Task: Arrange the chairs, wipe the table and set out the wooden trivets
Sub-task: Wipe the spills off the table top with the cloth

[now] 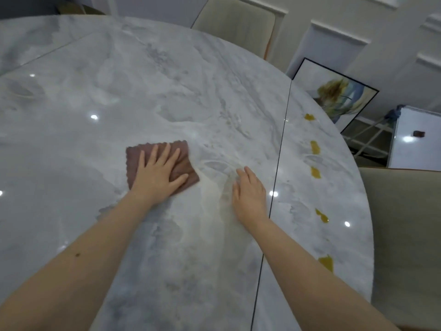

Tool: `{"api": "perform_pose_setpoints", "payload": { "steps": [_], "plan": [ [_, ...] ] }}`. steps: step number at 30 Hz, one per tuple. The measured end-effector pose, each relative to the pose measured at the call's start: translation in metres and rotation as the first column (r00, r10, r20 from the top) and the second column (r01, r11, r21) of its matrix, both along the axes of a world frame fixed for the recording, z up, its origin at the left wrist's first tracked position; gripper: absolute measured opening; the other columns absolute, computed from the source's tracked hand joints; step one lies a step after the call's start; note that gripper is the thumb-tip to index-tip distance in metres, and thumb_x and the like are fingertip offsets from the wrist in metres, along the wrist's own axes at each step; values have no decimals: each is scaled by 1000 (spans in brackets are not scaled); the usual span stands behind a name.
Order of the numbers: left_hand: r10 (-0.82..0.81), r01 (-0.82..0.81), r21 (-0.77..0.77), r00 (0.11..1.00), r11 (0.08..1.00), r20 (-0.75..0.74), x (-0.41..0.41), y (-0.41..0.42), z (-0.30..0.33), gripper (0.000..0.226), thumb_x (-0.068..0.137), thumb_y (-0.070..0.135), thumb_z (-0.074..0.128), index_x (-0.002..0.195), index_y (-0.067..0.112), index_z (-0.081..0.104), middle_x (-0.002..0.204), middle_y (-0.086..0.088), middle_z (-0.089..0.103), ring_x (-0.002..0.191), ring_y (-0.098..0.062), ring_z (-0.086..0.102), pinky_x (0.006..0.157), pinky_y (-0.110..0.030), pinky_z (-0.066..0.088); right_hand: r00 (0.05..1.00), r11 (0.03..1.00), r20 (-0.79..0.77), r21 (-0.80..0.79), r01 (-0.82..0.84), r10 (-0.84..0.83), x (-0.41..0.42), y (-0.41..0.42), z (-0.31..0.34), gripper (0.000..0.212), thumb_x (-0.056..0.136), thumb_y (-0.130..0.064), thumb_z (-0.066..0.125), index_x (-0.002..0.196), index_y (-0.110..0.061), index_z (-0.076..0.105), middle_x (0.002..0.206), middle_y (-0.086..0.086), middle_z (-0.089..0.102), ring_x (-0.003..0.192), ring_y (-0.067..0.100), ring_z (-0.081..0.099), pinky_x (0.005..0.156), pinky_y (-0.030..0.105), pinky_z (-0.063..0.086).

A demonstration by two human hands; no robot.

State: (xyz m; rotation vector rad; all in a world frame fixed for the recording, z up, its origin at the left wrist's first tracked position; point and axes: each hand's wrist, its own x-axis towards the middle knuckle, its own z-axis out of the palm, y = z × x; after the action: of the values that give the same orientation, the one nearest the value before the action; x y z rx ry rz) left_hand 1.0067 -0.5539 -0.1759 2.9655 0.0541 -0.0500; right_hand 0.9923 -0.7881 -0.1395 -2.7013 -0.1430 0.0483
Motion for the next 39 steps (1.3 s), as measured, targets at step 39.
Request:
{"api": "perform_pose_setpoints", "payload": {
  "steps": [39],
  "plan": [
    [-402,416,-104,906,903,131,-122,-234,0,53,94,32,27,134,6,51,141,-10,49,132,-27,44,110,-42,15,985,886,-91,-454,91,-148,-178,-169,-14,64,95,-52,17,144,-17,38,148,10,41,136,26,41,114,39,14]
  ]
}}
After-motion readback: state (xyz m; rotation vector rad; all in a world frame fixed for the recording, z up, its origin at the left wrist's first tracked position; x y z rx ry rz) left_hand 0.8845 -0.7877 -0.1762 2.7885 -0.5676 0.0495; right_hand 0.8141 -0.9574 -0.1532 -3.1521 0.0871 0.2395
